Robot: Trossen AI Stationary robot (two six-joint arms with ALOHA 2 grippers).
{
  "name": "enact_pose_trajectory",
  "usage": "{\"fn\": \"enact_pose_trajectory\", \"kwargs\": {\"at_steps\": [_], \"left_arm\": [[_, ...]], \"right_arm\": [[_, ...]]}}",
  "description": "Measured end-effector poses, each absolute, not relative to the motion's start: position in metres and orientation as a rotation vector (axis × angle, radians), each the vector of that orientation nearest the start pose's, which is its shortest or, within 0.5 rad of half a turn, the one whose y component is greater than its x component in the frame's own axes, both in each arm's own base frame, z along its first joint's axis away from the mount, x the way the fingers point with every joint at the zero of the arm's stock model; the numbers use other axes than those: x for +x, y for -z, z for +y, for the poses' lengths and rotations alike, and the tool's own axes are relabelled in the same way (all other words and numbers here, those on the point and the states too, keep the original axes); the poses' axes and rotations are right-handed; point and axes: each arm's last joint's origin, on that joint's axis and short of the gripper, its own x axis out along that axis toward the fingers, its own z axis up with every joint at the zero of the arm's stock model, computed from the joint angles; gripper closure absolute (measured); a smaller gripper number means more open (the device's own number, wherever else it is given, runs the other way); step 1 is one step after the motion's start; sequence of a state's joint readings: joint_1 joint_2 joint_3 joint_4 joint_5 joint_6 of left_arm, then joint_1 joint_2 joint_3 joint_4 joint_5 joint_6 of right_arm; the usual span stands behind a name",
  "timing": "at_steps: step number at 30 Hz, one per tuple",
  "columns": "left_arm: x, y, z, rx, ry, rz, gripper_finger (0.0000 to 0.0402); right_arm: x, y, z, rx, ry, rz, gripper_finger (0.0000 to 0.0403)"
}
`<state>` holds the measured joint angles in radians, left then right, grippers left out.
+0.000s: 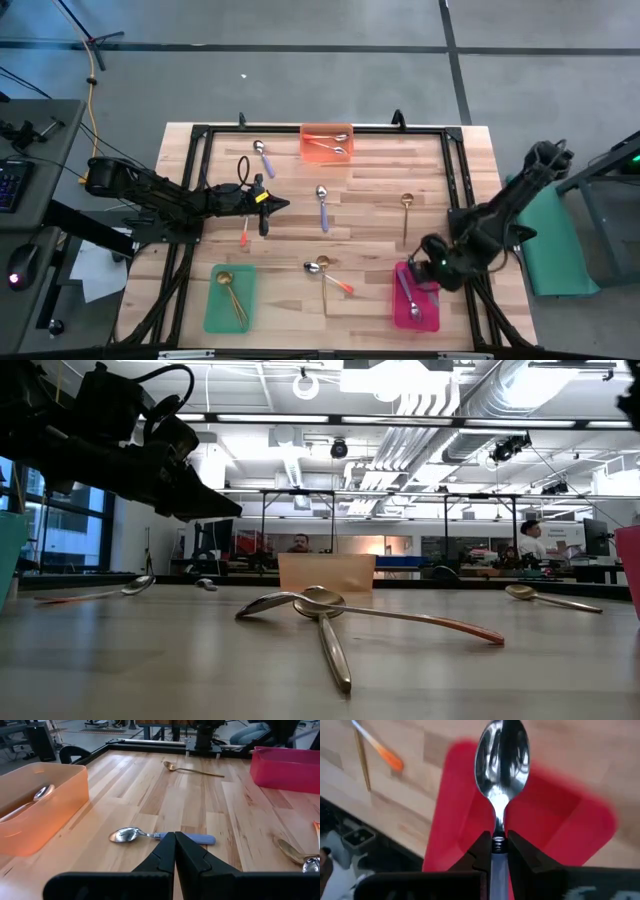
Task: Sort silverware by color (type)
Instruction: Put the violet spoon into the red bin, then put the orange spoon into the orange bin
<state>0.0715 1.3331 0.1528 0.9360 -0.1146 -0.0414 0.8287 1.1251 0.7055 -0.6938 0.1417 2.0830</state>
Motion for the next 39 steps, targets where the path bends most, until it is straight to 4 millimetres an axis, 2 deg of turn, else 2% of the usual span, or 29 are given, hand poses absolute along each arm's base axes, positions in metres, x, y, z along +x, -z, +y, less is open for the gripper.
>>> {"fn": "enact_pose_trajectory", "kwargs": {"at_steps": [6,18,26,39], "left_arm": [[0.199,-0.133,0.018,-0.036,-0.191,0.241,0.0401],[0.199,-0.133,0.017,-0.045,-0.191,0.24,0.0401],[0.199,-0.133,0.017,-0.045,-0.191,0.242,0.0401],[0.199,-0.133,0.017,-0.045,-0.191,0.244,0.0401]], "right_arm": [[0.137,-0.195,0.164,1.299,0.605,1.131,0.0384],[0.147,-0.17,0.177,1.241,0.664,1.136,0.0384],[0.151,-0.165,0.182,1.216,0.628,1.142,0.0383],[0.153,-0.177,0.175,1.162,0.515,1.156,0.0301]]}}
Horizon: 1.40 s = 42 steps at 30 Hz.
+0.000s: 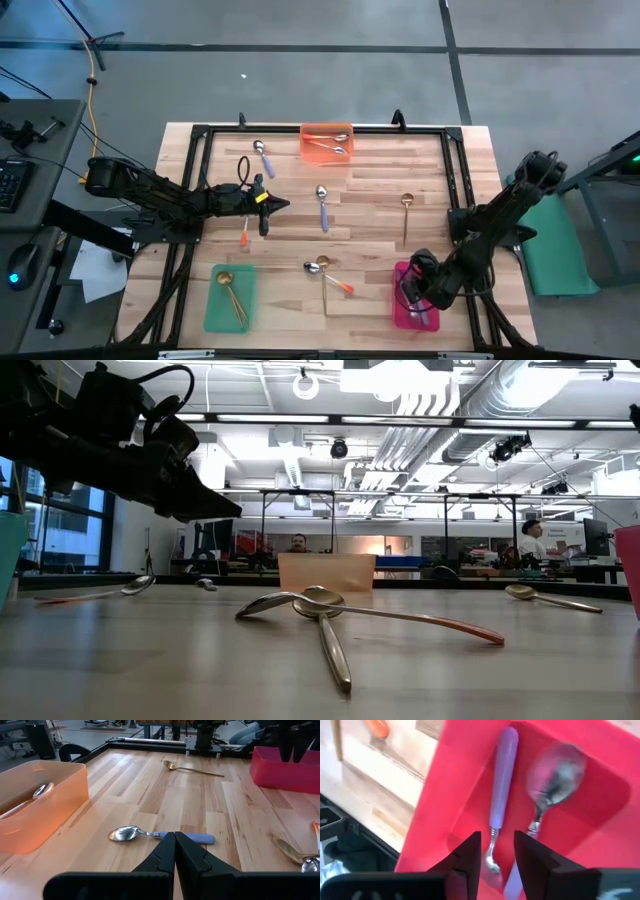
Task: Sort silverware by color (type)
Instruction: Put the orange spoon into the orange bin
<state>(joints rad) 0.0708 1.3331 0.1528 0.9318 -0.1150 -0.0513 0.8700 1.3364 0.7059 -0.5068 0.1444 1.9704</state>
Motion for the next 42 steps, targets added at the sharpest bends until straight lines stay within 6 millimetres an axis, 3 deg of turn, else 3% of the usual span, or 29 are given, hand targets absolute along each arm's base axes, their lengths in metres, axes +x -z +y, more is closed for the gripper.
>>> {"fn": "enact_pose_trajectory", "kwargs": {"at_steps": [4,9,13,16,21,26,33,42], "left_arm": [[0.199,-0.133,0.017,-0.046,-0.191,0.245,0.0401],[0.199,-0.133,0.017,-0.047,-0.191,0.245,0.0401],[0.199,-0.133,0.017,-0.054,-0.191,0.244,0.0401],[0.199,-0.133,0.017,-0.053,-0.192,0.244,0.0401],[0.199,-0.132,0.017,-0.045,-0.191,0.247,0.0401],[0.199,-0.132,0.017,-0.045,-0.191,0.249,0.0401],[0.199,-0.131,0.017,-0.044,-0.191,0.262,0.0401],[0.199,-0.13,0.017,-0.044,-0.191,0.268,0.0401]], "right_arm": [[0.153,-0.189,0.175,1.127,0.492,1.165,0.0303],[0.154,-0.225,0.174,0.991,0.527,1.169,0.0316],[0.16,-0.249,0.175,0.857,0.468,1.016,0.0334],[0.172,-0.254,0.174,0.763,0.411,0.907,0.0356],[0.206,-0.235,0.175,0.619,0.334,0.856,0.0388],[0.25,-0.211,0.177,0.499,0.256,0.794,0.038],[0.292,-0.176,0.174,0.439,0.196,0.755,0.0313],[0.307,-0.144,0.175,0.389,0.198,0.766,0.0226]]}}
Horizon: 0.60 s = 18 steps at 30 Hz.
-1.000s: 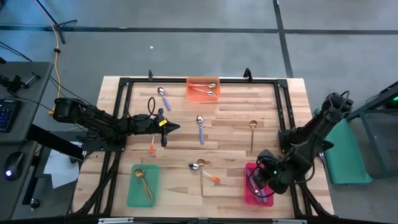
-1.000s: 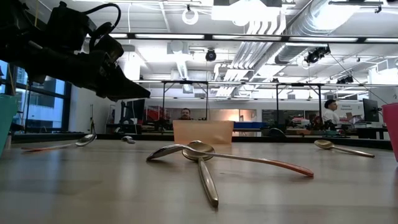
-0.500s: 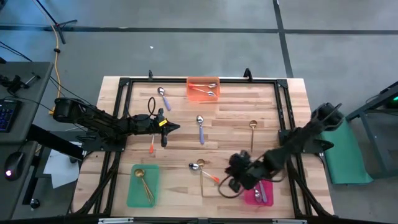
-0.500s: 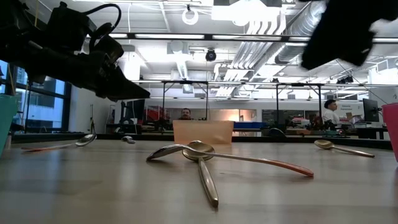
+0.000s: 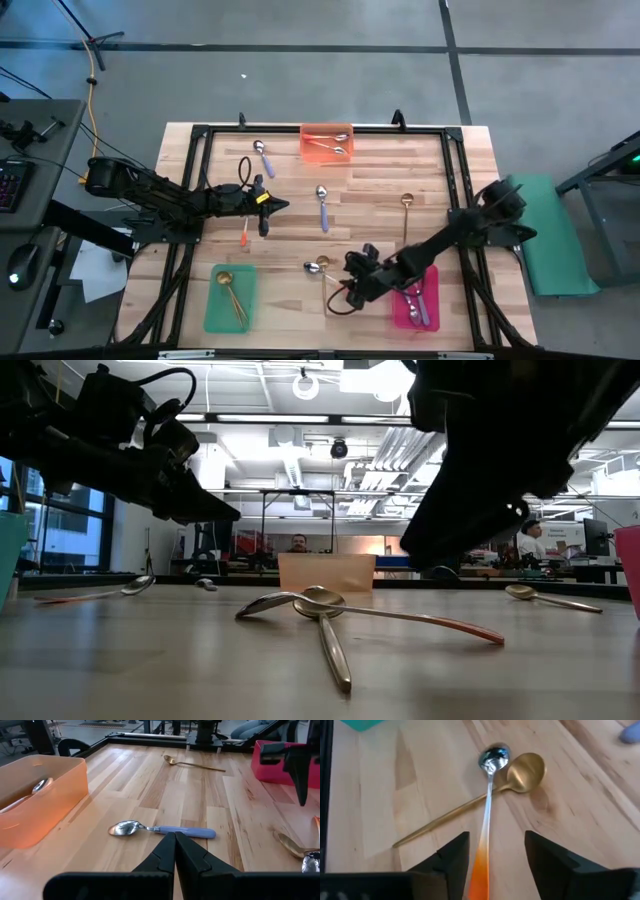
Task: Sort silverware by color (type)
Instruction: Put the orange spoon into the orange bin
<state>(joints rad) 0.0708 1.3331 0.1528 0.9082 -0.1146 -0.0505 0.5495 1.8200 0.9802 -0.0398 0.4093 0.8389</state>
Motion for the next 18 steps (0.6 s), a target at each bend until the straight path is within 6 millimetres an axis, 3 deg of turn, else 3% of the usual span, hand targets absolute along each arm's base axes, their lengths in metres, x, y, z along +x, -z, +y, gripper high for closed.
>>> {"fn": "enact_pose_trajectory", "kwargs": {"at_steps": [11,18], "left_arm": [[0.199,-0.13,0.017,-0.043,-0.191,0.269,0.0401],[0.198,-0.129,0.017,-0.043,-0.191,0.284,0.0401]], "right_arm": [[0.336,-0.133,0.189,0.224,0.13,0.756,0.022],[0.353,-0.123,0.18,0.19,0.197,0.821,0.0248]]}}
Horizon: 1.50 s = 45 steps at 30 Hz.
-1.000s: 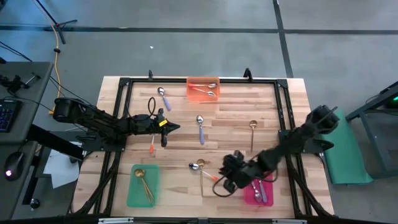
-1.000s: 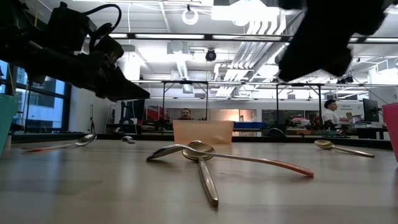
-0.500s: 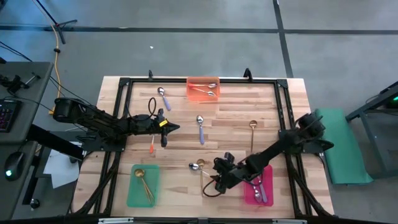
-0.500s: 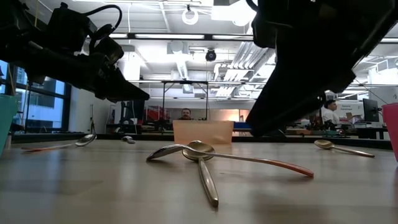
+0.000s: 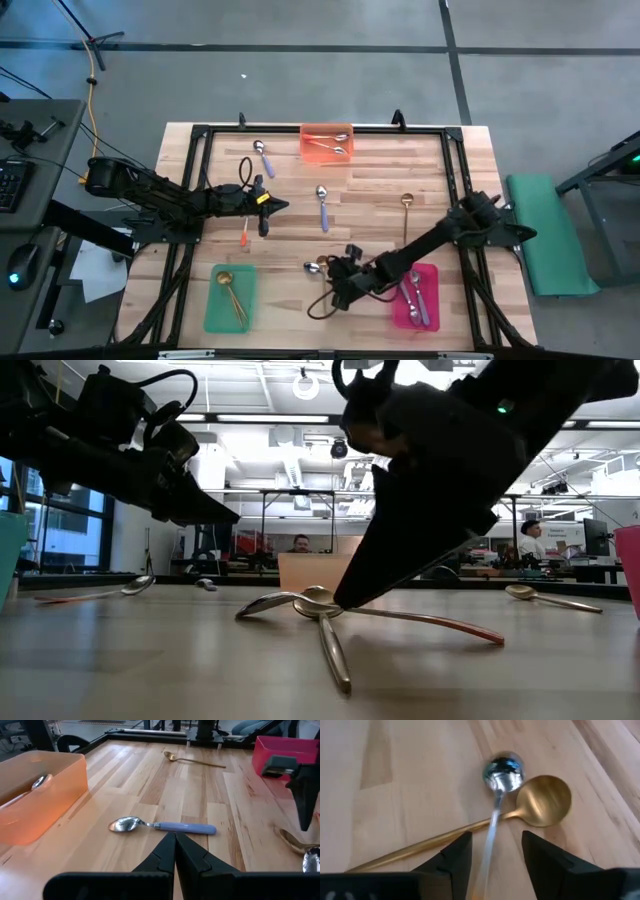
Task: Sort silverware by color (type)
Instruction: Put the orange spoon into the orange bin
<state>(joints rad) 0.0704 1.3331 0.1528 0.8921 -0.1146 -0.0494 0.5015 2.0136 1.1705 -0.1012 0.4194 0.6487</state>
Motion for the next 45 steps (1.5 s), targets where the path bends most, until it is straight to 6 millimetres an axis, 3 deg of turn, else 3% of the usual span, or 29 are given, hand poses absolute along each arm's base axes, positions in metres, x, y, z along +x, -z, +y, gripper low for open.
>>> {"fn": "enact_pose_trajectory", "kwargs": {"at_steps": [11,25,41,45], "left_arm": [[0.198,-0.128,0.017,-0.042,-0.191,0.292,0.0401],[0.198,-0.128,0.017,-0.042,-0.191,0.292,0.0401],[0.198,-0.128,0.017,-0.051,-0.192,0.294,0.0401],[0.198,-0.128,0.017,-0.062,-0.194,0.293,0.0401]], "right_arm": [[0.35,-0.118,0.175,0.266,0.248,0.889,0.0319],[0.35,-0.116,0.167,0.295,0.272,0.936,0.0298],[0.355,-0.115,0.15,0.313,0.204,1.022,0.0394],[0.357,-0.118,0.148,0.293,0.17,1.022,0.0397]]}}
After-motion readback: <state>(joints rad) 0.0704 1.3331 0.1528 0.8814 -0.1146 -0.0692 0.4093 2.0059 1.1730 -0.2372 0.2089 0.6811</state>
